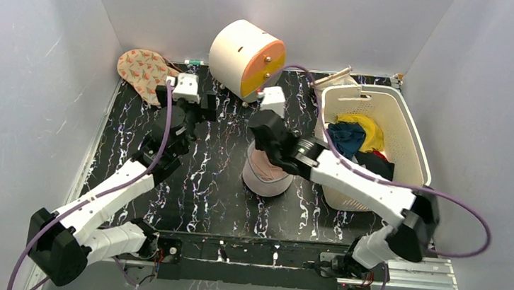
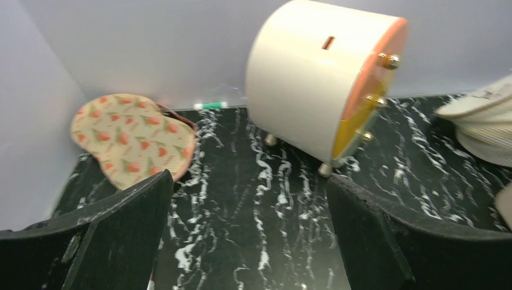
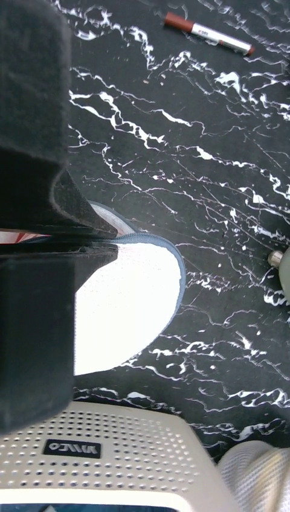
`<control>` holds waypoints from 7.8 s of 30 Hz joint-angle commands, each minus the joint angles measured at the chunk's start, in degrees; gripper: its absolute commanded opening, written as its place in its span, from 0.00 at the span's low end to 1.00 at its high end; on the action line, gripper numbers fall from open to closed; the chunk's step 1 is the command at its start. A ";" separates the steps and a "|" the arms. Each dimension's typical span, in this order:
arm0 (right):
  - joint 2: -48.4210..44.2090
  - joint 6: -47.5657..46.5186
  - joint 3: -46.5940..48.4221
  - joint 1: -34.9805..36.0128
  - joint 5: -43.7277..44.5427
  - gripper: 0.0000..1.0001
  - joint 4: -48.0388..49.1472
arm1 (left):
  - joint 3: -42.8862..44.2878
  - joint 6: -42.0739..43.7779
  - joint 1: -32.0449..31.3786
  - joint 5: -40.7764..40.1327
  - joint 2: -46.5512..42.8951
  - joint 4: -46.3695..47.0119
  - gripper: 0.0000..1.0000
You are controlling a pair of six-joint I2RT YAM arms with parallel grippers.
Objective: Unzip the laundry bag and remove the bra
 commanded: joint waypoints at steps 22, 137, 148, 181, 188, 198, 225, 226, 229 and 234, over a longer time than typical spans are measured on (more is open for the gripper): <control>-37.68 20.45 -37.65 -1.08 8.27 0.01 28.31 | 23.26 -10.92 -11.02 33.14 26.74 -31.33 0.89; -0.19 13.60 -23.89 -11.97 -36.13 0.00 45.57 | 14.98 -9.27 -9.10 10.07 18.59 -36.57 0.00; -12.83 16.76 -26.13 -12.38 -40.43 0.00 43.39 | 15.59 -9.39 -8.33 11.44 17.81 -36.95 0.00; -29.47 3.04 -1.57 -12.46 -21.12 0.00 25.42 | 15.49 -10.83 -5.33 15.31 17.79 -36.36 0.00; -34.07 -10.08 2.84 -12.45 -2.27 0.00 18.46 | 15.42 -10.83 -5.20 15.08 17.06 -36.56 0.00; -41.90 -24.43 -1.91 -12.49 20.19 0.00 13.72 | 15.58 -11.36 -4.89 15.83 16.83 -36.84 0.00; -16.54 -1.49 -15.54 -42.75 -3.53 0.00 16.13 | 15.55 -11.89 -4.80 15.89 17.50 -37.00 0.00; -16.45 -1.22 -15.39 -43.35 -3.65 0.00 16.57 | 15.62 -11.89 -4.80 16.04 17.52 -36.99 0.00; -16.25 -0.84 -14.70 -45.21 -4.16 0.00 18.46 | 15.51 -11.97 -4.80 16.39 17.65 -36.80 0.00; -13.40 -0.15 -10.84 -47.25 -7.85 0.00 17.89 | 15.84 -11.98 -4.80 16.68 17.88 -37.06 0.00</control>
